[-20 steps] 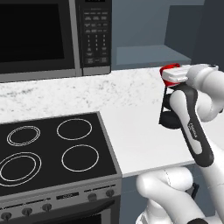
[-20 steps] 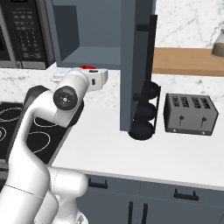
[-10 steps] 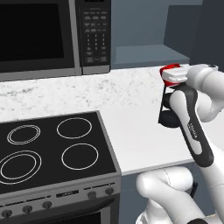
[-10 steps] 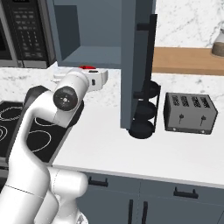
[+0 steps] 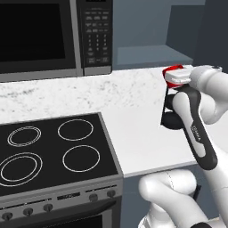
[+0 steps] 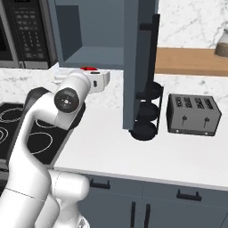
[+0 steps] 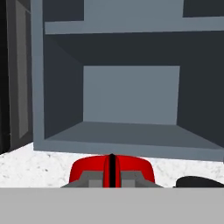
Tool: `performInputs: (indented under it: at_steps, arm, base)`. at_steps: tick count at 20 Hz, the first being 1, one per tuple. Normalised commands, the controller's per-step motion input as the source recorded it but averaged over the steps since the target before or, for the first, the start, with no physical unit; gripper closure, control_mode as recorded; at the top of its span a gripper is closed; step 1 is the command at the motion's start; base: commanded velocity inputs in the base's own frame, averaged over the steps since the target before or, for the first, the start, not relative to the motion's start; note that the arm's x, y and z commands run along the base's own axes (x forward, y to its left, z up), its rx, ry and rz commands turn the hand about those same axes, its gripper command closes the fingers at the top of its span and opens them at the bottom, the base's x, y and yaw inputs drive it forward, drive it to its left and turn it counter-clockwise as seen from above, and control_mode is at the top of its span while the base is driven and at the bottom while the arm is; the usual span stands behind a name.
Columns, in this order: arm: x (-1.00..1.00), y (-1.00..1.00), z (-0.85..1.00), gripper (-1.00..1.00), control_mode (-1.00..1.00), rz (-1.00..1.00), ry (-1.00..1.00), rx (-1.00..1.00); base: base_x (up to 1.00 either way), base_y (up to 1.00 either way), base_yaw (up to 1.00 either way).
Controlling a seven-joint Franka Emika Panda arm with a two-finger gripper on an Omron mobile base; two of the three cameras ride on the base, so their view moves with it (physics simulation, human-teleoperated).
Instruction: Gather all objects into one cabinet and sort the glasses and bowls to opposite sides.
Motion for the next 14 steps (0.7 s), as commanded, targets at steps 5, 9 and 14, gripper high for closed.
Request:
performInputs:
  at_steps: [5, 9, 14]
  arm:
    - [0.0, 0.0, 0.0, 1.0, 1.0, 0.0, 0.0, 0.0]
    - [0.0, 0.0, 0.0, 1.0, 1.0, 0.0, 0.0, 0.0]
    - [0.0, 0.0, 0.0, 1.0, 1.0, 0.0, 0.0, 0.0]
  base:
    - [-0.36, 0.0, 0.0]
    - [-0.45, 0.0, 0.0]
    - [-0.41, 0.0, 0.0]
